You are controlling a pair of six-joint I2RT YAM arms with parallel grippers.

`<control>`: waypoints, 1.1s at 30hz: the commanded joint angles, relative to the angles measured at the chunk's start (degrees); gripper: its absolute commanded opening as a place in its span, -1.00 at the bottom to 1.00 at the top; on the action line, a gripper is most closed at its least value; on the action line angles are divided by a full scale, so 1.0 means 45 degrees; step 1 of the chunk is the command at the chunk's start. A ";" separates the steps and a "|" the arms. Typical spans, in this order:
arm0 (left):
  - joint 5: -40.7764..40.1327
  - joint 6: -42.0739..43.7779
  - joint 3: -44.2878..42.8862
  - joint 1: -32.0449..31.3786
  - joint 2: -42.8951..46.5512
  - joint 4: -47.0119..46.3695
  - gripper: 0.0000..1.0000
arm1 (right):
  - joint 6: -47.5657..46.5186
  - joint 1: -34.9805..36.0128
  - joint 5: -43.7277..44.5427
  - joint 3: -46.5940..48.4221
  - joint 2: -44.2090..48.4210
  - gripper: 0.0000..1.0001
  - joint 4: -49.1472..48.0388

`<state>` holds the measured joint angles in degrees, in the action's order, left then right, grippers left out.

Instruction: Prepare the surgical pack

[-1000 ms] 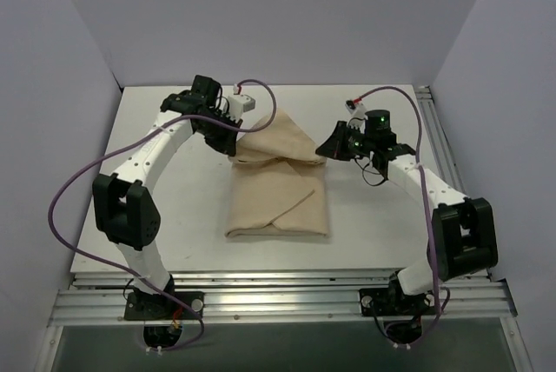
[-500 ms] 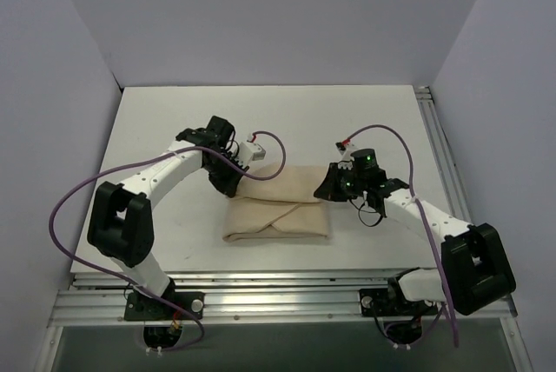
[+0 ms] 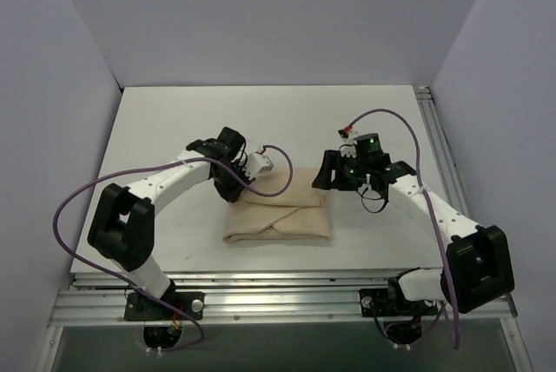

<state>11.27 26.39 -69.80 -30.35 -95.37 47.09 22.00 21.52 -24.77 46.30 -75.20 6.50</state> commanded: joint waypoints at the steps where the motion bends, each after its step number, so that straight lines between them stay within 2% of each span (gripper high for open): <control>1: -0.0726 0.0599 0.0120 -0.0150 0.0354 -0.0679 -0.95 | -0.0437 -0.1242 -0.0566 0.1389 0.0171 0.17 0.1425; 4: -0.0960 0.0853 0.0295 -0.0248 0.0432 -0.0738 -0.95 | -0.0066 -0.2398 -0.0921 0.1722 -0.0823 0.20 0.1427; 8: -0.1078 0.0990 0.0355 -0.0462 0.0432 -0.0777 -0.95 | 0.0774 -0.2399 -0.0959 0.1683 -0.2309 0.22 0.0334; 13: -0.1234 0.1010 0.0374 -0.0560 0.0354 -0.0797 -0.95 | 0.1166 -0.2283 -0.2576 0.1196 -0.3540 0.21 -0.1888; 17: -0.1254 0.1049 0.0336 -0.0580 0.0218 -0.0700 -0.95 | 0.1107 -0.1990 -0.2697 0.0883 -0.4303 0.19 -0.2420; 21: -0.1254 0.1108 0.0141 -0.0561 0.0159 -0.0465 -0.95 | 0.1166 -0.1833 -0.3322 0.0453 -0.5221 -0.03 -0.3221; 22: -0.1254 0.1108 0.0082 -0.0561 0.0159 -0.0387 -0.95 | 0.1166 -0.1833 -0.3439 0.0414 -0.5474 -0.22 -0.3396; 24: -0.1273 0.1030 -0.0074 -0.0580 0.0198 -0.0134 -0.95 | 0.1127 -0.1833 -0.3498 0.0355 -0.5574 -0.48 -0.3379; 26: -0.1254 0.0913 -0.0406 -0.0561 0.0314 0.0197 -0.88 | 0.0893 -0.1833 -0.3498 0.0355 -0.5535 -0.64 -0.3262; 27: -0.1215 0.0719 -0.0562 -0.0561 0.0373 0.0354 -0.75 | 0.0815 -0.1852 -0.3460 0.0393 -0.5535 -0.83 -0.3068; 28: -0.1176 0.0620 -0.1046 -0.0561 0.0470 0.0800 -0.67 | 0.0679 -0.1871 -0.3401 0.0413 -0.5516 -0.91 -0.2969; 29: -0.1137 0.0484 -0.1361 -0.0561 0.0549 0.1056 -0.59 | 0.0658 -0.1872 -0.3343 0.0452 -0.5477 -0.95 -0.2968; 30: -0.1040 0.0231 -0.1693 -0.0541 0.0607 0.1329 -0.39 | 0.0639 -0.1872 -0.3265 0.0414 -0.5438 -1.00 -0.3046; 33: -0.0649 -0.0161 -0.3118 -0.0561 0.0978 0.2443 -0.15 | 0.0697 -0.1872 -0.3031 0.0335 -0.5243 -1.00 -0.3299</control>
<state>6.15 27.68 -76.88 -32.86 -94.80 53.60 27.00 12.56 -42.78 49.28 -98.30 -9.98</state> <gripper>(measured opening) 0.403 0.095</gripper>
